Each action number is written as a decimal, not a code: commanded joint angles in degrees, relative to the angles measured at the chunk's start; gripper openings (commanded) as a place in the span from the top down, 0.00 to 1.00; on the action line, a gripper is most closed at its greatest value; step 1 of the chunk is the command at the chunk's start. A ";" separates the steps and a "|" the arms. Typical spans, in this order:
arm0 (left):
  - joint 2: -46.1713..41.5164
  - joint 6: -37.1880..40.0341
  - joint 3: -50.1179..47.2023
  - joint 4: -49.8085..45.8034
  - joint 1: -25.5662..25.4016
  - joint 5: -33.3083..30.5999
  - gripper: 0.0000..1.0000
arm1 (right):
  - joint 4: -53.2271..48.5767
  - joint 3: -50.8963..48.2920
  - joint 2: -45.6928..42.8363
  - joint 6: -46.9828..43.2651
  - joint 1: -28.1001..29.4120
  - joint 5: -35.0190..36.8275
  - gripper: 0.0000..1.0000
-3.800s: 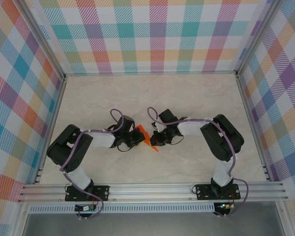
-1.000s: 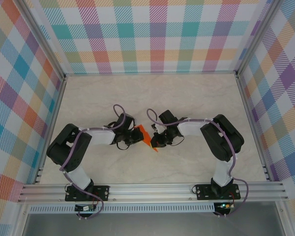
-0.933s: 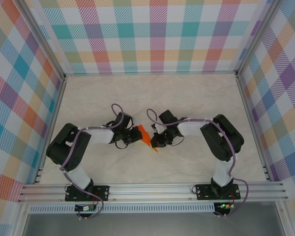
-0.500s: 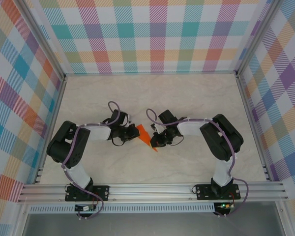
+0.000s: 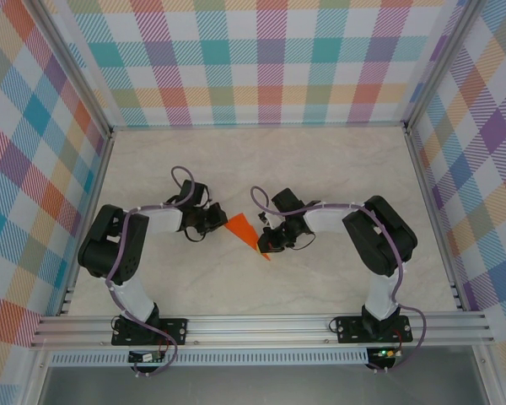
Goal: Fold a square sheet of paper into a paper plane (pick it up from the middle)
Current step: Fold the wing for the fifth time at the center of the table.
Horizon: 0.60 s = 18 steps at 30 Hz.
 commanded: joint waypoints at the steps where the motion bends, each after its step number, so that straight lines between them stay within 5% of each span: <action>1: 0.29 0.79 0.94 -2.64 3.31 -6.92 0.92 | -8.61 -4.30 6.03 -1.35 0.28 12.74 0.98; 10: -13.04 -1.63 -1.16 -2.25 1.48 -1.54 0.91 | -8.61 -4.12 5.68 -0.97 0.29 11.94 0.98; 18: -16.94 -8.02 -6.41 3.24 -8.38 -1.43 0.92 | -7.75 -4.26 6.00 -0.17 0.20 11.15 0.99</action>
